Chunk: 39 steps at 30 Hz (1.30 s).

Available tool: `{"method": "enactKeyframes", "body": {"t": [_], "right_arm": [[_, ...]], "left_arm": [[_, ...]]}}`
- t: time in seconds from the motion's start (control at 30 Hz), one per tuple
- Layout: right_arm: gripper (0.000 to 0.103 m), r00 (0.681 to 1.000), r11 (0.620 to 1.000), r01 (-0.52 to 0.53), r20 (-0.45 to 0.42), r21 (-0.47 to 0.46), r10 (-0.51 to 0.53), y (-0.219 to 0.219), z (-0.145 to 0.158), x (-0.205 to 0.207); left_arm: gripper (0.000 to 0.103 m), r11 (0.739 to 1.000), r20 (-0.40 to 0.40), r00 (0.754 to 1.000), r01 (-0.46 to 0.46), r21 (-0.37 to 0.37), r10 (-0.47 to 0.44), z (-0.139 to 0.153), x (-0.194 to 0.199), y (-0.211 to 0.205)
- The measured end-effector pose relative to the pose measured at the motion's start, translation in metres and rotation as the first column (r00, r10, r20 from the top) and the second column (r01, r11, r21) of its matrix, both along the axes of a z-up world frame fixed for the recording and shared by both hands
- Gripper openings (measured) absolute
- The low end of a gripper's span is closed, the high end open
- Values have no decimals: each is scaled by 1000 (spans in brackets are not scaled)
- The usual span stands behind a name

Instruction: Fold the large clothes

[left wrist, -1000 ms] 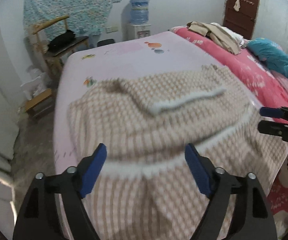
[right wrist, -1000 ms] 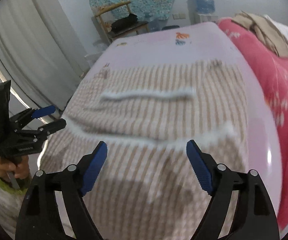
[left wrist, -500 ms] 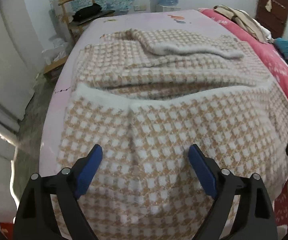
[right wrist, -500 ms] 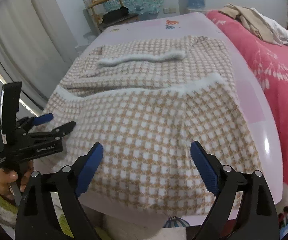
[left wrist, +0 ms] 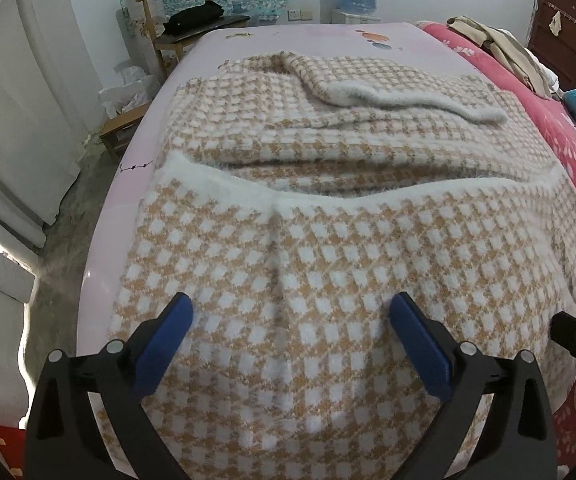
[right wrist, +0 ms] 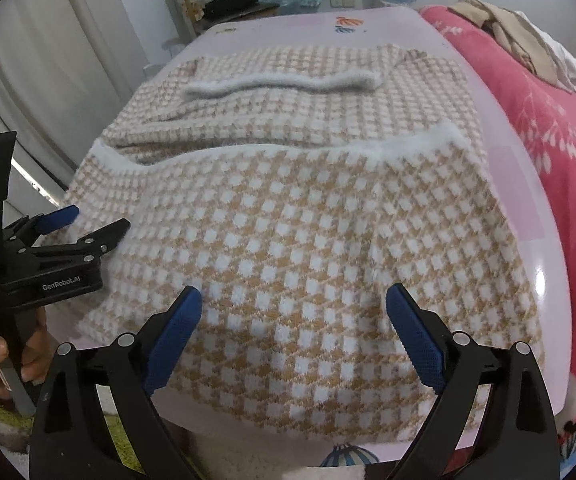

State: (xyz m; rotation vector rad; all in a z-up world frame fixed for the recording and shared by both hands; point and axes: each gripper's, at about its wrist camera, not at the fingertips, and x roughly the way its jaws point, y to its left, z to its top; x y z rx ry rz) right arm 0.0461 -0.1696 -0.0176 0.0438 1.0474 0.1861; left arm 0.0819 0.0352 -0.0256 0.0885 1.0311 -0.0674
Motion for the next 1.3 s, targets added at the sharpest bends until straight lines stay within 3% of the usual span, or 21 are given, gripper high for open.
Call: {"method": "enactKeyframes", "body": {"t": [0.2,0.47,0.67,0.77,0.93,1.0,1.2,1.3], "right_arm": [[90,998,999,-7,59,31,5,0,12,0],[94,1000,998,-29,-8,62,29,7,-14,9],[94,999,998,-29,-15,60,30,7,-13,9],[94,1000,997,-25,-13,66,26,7,-13,9],[95,999,998,-27,-17,64,28,8,-14,9],[95,999,998,-27,-19,63,28,9,-14,10],[95,999,998,-27,-17,60,28,10,-14,10],[95,999,998,-27,-16,60,28,10,-14,10]], "left_arm": [[97,1000,2,1000,0,7,0,0,-1,0],[98,1000,33,999,13,2,-13,-2,-3,4],[98,999,208,978,33,-21,-28,16,-25,32],[96,999,250,968,19,-39,-9,21,-29,52],[82,994,285,958,4,-109,28,29,-24,85],[70,989,278,960,0,-148,42,29,-20,95],[43,982,206,976,-25,-188,64,21,3,103],[38,981,184,981,-30,-192,66,18,10,103]]}}
